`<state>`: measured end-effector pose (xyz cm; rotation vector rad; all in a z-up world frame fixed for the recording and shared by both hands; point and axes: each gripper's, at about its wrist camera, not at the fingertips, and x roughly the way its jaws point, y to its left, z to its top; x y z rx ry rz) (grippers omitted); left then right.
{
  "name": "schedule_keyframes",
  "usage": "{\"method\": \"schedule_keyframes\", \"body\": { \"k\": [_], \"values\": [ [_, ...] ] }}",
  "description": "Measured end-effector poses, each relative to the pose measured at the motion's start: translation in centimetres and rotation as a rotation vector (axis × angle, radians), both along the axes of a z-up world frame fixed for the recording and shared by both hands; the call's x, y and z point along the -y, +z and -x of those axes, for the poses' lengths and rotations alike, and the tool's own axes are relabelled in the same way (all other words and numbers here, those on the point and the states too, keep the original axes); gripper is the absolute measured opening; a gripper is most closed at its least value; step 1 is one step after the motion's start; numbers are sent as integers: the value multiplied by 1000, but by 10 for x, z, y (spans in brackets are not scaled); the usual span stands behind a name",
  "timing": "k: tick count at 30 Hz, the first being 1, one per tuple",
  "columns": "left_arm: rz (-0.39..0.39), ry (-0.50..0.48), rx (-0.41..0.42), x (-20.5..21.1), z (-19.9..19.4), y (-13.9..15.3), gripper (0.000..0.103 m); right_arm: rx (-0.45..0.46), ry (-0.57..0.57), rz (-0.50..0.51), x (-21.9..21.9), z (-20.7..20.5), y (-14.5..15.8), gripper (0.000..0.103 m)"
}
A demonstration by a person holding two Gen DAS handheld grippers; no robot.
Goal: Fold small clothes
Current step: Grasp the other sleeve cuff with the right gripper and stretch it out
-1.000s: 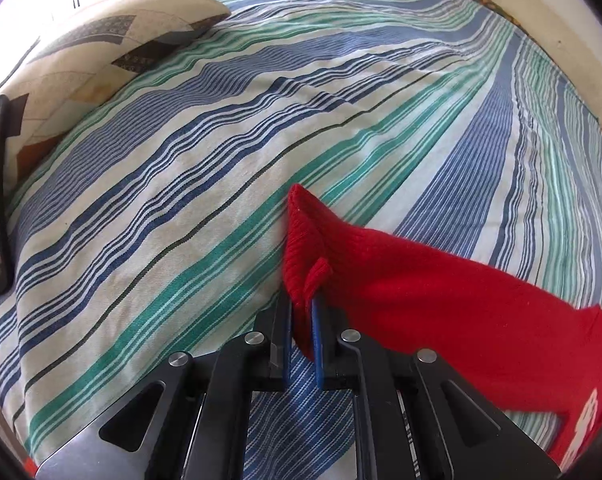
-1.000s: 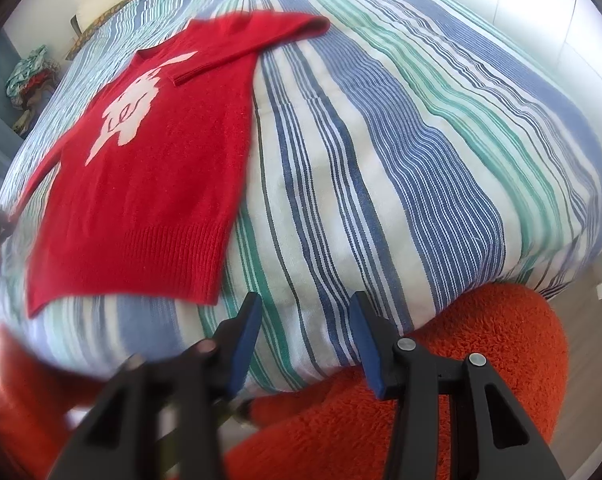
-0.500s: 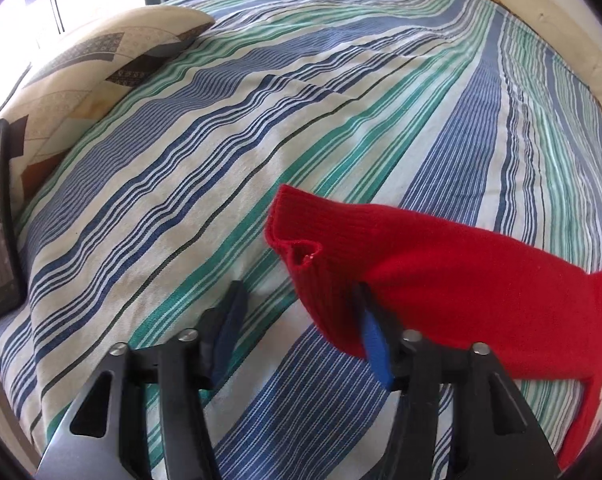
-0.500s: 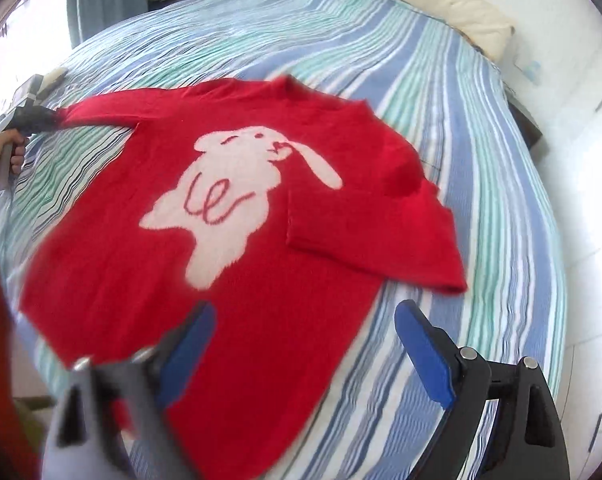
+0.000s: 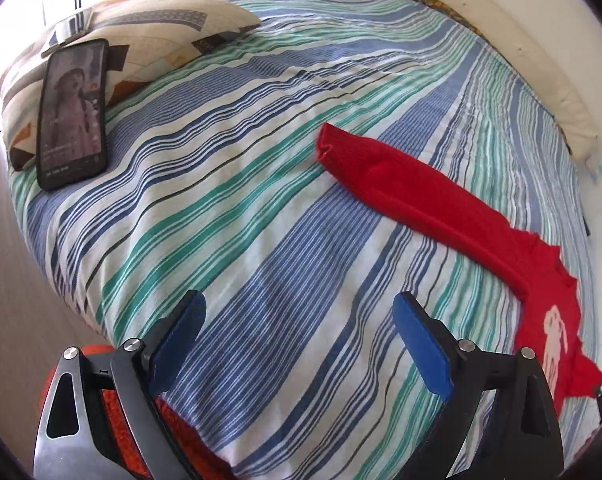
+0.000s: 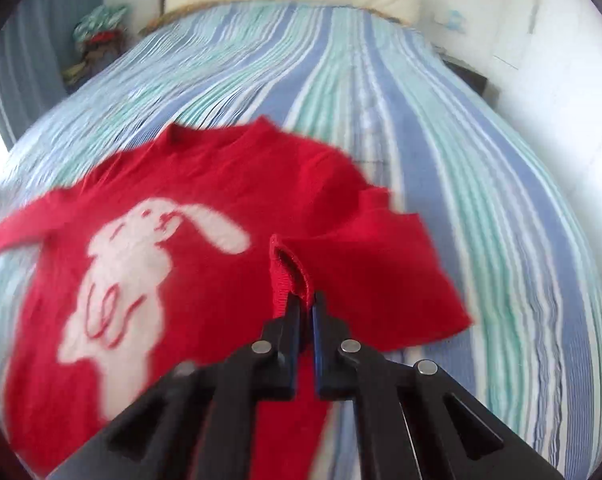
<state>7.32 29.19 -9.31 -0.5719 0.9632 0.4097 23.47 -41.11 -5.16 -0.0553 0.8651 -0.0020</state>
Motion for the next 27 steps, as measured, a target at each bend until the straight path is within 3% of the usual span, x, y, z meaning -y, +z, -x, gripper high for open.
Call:
{"method": "schedule_keyframes", "body": {
  "k": [3,5,8,11,16,27],
  "values": [
    [18,-10,9,8,12,4,95,85,-205,-67,101,28,40,4],
    [19,-34,4,20,14,3,95,92,-325,-82,162,45,50,4],
    [18,-86,-12,44,7,-4,95,42,-455,-149,235,62,37,4],
    [46,-135,-37,69,1,-12,91,-1,-578,-221,280,76,12,4],
    [35,-201,-63,99,2,-17,90,-58,-664,-275,304,86,-22,4],
    [-27,-178,-77,92,15,-16,89,-182,-661,-90,304,77,-54,3]
  ]
}}
